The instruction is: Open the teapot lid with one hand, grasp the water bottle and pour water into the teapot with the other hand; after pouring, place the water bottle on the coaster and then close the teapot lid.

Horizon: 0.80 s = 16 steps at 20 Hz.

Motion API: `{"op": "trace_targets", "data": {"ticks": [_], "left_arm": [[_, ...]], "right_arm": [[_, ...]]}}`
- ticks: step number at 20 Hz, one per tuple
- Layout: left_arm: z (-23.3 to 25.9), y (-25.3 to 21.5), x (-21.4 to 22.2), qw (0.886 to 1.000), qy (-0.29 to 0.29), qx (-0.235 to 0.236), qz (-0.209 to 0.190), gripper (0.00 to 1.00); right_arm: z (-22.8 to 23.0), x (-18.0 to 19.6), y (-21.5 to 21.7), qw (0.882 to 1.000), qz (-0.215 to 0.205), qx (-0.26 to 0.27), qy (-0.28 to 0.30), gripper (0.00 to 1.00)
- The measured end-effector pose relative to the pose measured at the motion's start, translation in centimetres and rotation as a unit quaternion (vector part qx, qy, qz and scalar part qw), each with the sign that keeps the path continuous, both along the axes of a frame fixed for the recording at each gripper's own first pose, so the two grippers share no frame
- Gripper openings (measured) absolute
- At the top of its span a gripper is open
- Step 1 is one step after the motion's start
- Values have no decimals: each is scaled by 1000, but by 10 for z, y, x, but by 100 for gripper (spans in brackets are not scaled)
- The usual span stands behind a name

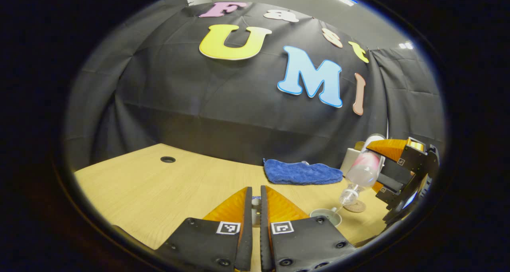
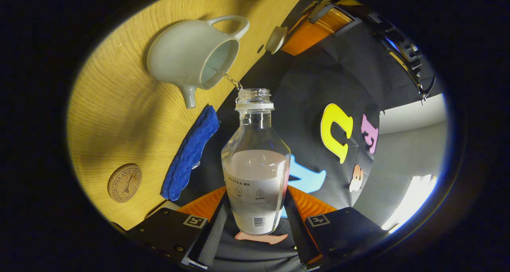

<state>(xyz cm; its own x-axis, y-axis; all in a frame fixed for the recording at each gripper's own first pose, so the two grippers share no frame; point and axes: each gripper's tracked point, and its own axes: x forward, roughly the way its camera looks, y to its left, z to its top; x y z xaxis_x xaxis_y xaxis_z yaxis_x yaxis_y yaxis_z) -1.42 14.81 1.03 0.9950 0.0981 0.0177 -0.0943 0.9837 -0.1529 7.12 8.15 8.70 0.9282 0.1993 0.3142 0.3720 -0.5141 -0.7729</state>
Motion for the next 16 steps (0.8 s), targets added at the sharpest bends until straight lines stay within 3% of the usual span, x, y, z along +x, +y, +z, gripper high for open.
{"op": "trace_targets", "data": {"ticks": [3,9,13,16], "left_arm": [[-1,0,2,1000,3,-1,0,15],[-5,1,3,1000,4,-3,-1,15],[-11,-4,5,1000,13,-9,-7,15],[-12,-9,6,1000,12,-15,-12,15]], "right_arm": [[-2,-1,-2,1000,-2,4,9,76],[-21,5,-18,992,-6,104,65,76],[-46,4,-29,964,-9,233,127,77],[-54,2,-34,945,-9,291,149,76]]}}
